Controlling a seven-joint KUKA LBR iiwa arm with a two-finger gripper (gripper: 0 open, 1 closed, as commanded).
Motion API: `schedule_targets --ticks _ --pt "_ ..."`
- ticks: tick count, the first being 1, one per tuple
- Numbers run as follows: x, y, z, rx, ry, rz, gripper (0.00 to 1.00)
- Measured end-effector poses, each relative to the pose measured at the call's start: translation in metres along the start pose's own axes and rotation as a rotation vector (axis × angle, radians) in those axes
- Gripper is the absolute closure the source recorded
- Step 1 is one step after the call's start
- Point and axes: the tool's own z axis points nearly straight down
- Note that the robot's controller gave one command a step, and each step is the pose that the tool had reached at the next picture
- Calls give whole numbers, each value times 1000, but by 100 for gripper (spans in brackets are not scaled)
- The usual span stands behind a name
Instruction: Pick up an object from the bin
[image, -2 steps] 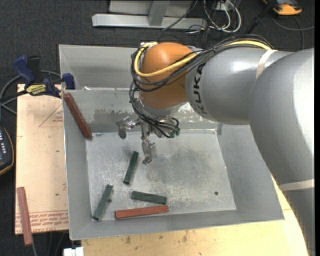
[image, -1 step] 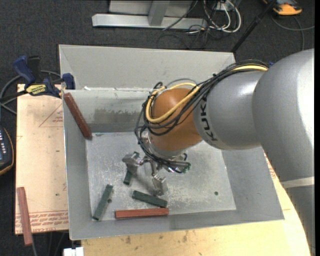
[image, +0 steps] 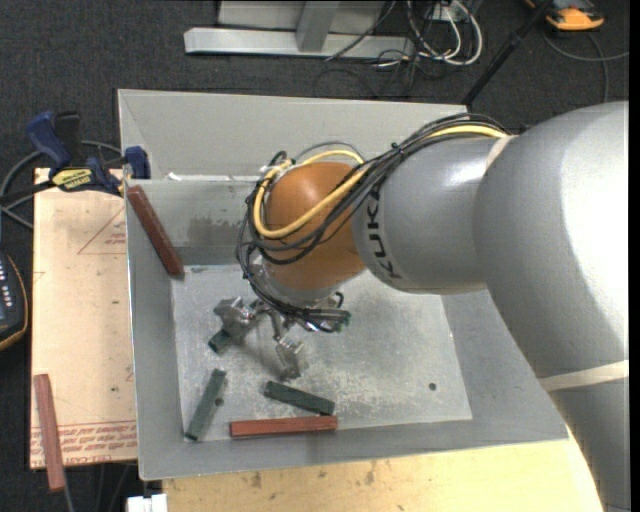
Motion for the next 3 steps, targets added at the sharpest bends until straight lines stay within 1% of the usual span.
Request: schedule_targets --ticks 1,2,3 --pt "-39 5 -16 2 -3 5 0" --pt "-36 5 -15 -1 2 8 100" --pt "-36 5 -15 -1 2 9 0"
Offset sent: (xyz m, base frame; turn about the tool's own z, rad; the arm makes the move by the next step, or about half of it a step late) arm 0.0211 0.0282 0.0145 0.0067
